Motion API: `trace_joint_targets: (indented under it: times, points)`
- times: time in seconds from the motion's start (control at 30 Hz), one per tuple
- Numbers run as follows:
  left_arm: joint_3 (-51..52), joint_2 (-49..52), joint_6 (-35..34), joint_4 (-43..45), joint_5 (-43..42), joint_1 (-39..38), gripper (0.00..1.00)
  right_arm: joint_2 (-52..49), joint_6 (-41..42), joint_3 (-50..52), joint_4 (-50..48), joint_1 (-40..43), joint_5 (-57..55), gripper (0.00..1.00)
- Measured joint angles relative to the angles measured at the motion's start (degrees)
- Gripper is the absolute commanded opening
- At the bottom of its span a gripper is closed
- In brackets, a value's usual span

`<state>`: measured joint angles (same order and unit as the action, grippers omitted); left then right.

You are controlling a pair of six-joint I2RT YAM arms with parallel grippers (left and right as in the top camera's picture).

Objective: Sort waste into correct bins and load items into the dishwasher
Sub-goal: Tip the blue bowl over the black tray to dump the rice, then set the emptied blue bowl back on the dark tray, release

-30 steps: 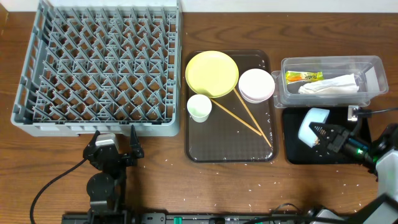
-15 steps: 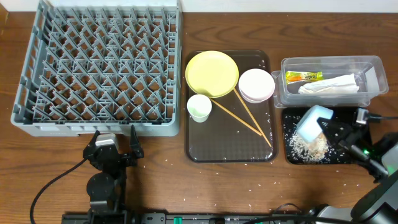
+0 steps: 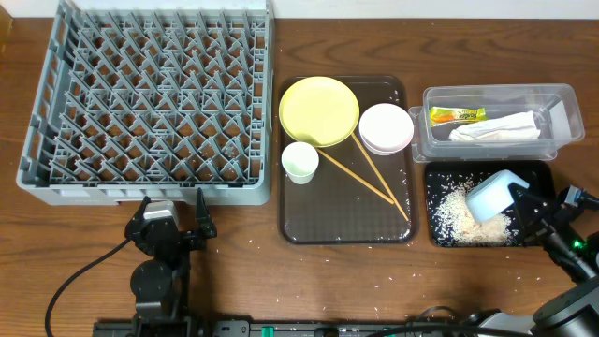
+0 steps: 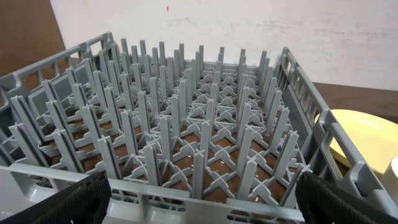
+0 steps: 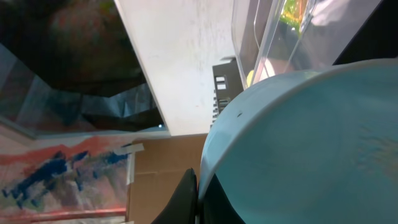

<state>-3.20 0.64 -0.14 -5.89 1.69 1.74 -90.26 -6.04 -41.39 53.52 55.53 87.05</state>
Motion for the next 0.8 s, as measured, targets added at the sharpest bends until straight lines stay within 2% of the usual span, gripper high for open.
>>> trace_joint_targets:
  times: [0.67,0.8]
  points:
    - [0.0,0.0,0.0,0.0,0.0,0.0,0.96,0.0,-3.4,0.0,-0.5,1.6,0.4,0.01]
    - [0.0,0.0,0.0,0.0,0.0,0.0,0.95,0.0,-7.6,0.0,5.4,0.7,-0.7,0.01]
